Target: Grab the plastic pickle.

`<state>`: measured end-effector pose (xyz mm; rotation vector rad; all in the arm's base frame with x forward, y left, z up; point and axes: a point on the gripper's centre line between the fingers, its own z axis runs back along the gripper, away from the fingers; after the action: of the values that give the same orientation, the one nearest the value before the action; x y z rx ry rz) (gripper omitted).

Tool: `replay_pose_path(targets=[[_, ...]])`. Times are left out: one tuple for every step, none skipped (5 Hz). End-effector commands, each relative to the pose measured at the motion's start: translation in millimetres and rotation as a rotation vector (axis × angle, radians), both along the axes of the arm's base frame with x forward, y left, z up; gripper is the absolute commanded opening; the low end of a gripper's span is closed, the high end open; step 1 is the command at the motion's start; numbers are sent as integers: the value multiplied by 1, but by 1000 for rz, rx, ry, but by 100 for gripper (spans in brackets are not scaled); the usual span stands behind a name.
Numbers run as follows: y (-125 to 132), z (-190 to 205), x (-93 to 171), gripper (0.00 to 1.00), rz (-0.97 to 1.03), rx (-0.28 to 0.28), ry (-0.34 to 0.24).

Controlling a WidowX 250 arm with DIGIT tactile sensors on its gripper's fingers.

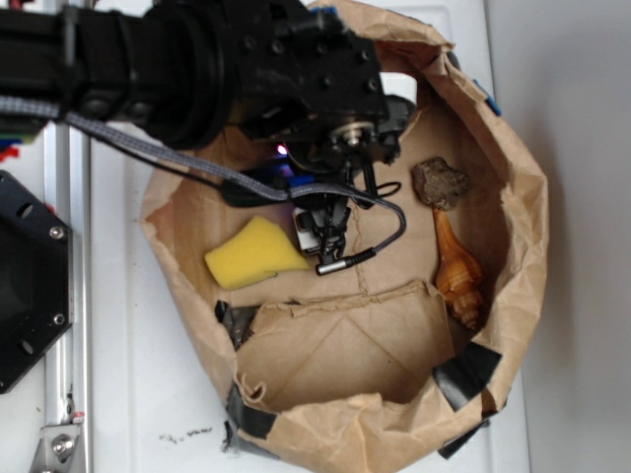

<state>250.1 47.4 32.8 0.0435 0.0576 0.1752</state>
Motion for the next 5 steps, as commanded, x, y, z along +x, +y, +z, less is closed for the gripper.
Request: replay_pose_path(targets=[[-8, -13, -2, 0, -71, 30, 18], [-8, -5, -2, 0, -83, 21, -24], [-7, 0, -2, 0, -92, 3, -32], [-6, 10, 1, 0, -98, -16, -39], [-17, 45, 15, 0, -96, -96, -78]])
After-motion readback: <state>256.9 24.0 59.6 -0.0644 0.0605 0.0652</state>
